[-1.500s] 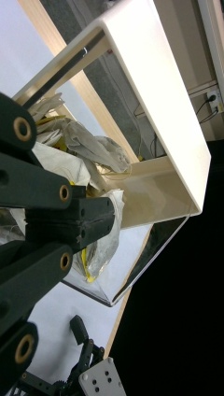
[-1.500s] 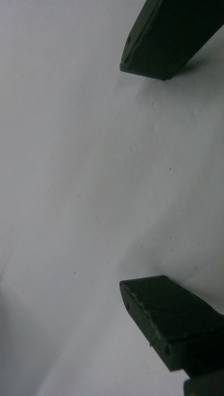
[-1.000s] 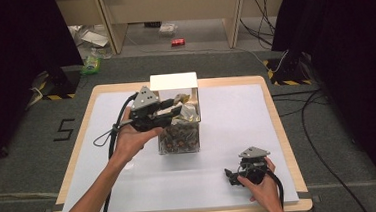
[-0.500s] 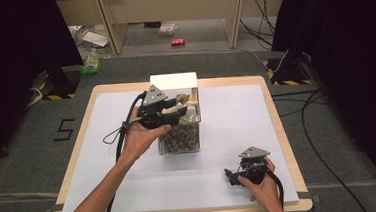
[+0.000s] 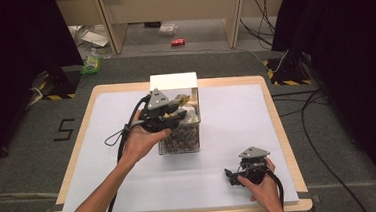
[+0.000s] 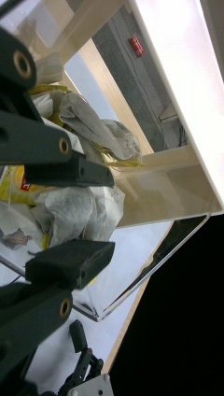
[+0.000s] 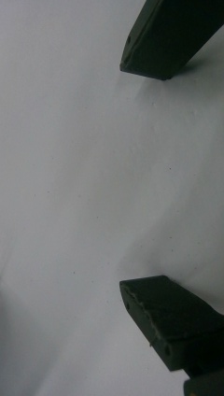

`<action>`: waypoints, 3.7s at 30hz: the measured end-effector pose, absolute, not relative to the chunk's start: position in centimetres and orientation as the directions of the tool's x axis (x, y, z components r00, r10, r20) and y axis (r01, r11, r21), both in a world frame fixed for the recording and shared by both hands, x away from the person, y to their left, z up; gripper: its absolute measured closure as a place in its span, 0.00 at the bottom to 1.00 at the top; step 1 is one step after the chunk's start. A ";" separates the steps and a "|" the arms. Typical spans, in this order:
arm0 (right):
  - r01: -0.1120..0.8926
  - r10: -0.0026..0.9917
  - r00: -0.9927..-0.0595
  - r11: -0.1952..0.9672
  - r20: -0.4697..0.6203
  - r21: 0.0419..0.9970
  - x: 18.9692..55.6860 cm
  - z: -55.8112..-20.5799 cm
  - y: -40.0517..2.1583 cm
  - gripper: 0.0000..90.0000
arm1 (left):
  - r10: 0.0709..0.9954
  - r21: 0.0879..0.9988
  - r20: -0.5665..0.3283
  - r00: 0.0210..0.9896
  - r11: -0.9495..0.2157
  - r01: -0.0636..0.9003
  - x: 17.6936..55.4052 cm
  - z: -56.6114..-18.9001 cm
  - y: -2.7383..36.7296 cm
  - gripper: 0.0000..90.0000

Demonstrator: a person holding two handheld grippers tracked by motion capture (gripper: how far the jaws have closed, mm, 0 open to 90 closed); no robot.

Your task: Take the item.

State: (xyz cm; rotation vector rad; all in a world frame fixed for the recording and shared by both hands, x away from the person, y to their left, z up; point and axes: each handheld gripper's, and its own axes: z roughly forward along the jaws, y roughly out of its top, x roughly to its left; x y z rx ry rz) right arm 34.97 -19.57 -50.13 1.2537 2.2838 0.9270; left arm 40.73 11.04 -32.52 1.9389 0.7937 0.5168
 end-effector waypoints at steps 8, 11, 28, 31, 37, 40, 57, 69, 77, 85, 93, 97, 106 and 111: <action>0.599 0.846 -0.533 0.386 -0.010 0.701 35.0 -50.1 -19.6 0.00 | 0.692 0.883 0.082 0.717 -0.384 0.269 40.4 -32.7 10.6 0.91; 0.600 0.846 -0.533 0.386 -0.010 0.701 35.0 -50.1 -19.6 0.00 | 0.682 0.894 0.074 0.728 -0.369 0.254 40.2 -32.3 10.9 0.92; 0.600 0.846 -0.533 0.386 -0.010 0.701 35.0 -50.1 -19.6 0.00 | 0.684 0.937 0.040 0.729 -0.280 0.211 39.6 -29.6 13.4 0.91; 0.600 0.846 -0.533 0.386 -0.010 0.701 35.0 -50.1 -19.6 0.00 | 0.684 0.942 0.035 0.729 -0.267 0.205 39.6 -28.9 13.8 0.91; 0.599 0.846 -0.534 0.387 -0.010 0.701 35.0 -50.1 -19.6 0.00 | 0.686 0.949 0.026 0.727 -0.245 0.198 39.4 -28.0 14.7 0.91; 0.599 0.846 -0.534 0.387 -0.010 0.701 35.0 -50.1 -19.6 0.00 | 0.689 0.953 0.020 0.725 -0.231 0.194 39.4 -27.5 15.4 0.91; 0.600 0.846 -0.533 0.387 -0.010 0.701 35.0 -50.1 -19.6 0.00 | 0.722 0.967 0.015 0.691 -0.187 0.174 38.4 -26.1 19.9 0.91; 0.599 0.846 -0.533 0.387 -0.011 0.701 35.0 -50.1 -19.6 0.00 | 0.756 0.970 0.008 0.655 -0.164 0.178 37.6 -27.1 23.4 0.91; 0.598 0.846 -0.533 0.386 -0.011 0.702 35.0 -50.1 -19.6 0.00 | 0.775 0.968 -0.026 0.632 -0.138 0.210 37.1 -29.2 25.8 0.91; 0.598 0.846 -0.533 0.386 -0.011 0.703 35.0 -50.2 -19.6 0.00 | 0.791 0.967 -0.033 0.611 -0.129 0.221 36.3 -31.4 27.7 0.91; 0.609 0.852 -0.524 0.375 0.000 0.699 34.9 -50.1 -19.5 0.00 | 0.810 0.966 -0.029 0.585 -0.127 0.223 35.3 -34.2 28.5 0.91; 0.603 0.848 -0.530 0.382 -0.007 0.700 34.9 -50.1 -19.5 0.00 | 0.817 0.964 -0.038 0.575 -0.120 0.235 34.9 -35.5 28.8 0.91; 0.609 0.852 -0.524 0.375 -0.001 0.699 34.9 -50.1 -19.5 0.00 | 0.818 0.964 -0.074 0.570 -0.087 0.250 34.5 -37.3 29.2 0.91; 0.602 0.848 -0.531 0.383 -0.008 0.701 34.9 -50.1 -19.5 0.00 | 0.819 0.964 -0.084 0.568 -0.077 0.254 34.4 -38.3 29.4 0.91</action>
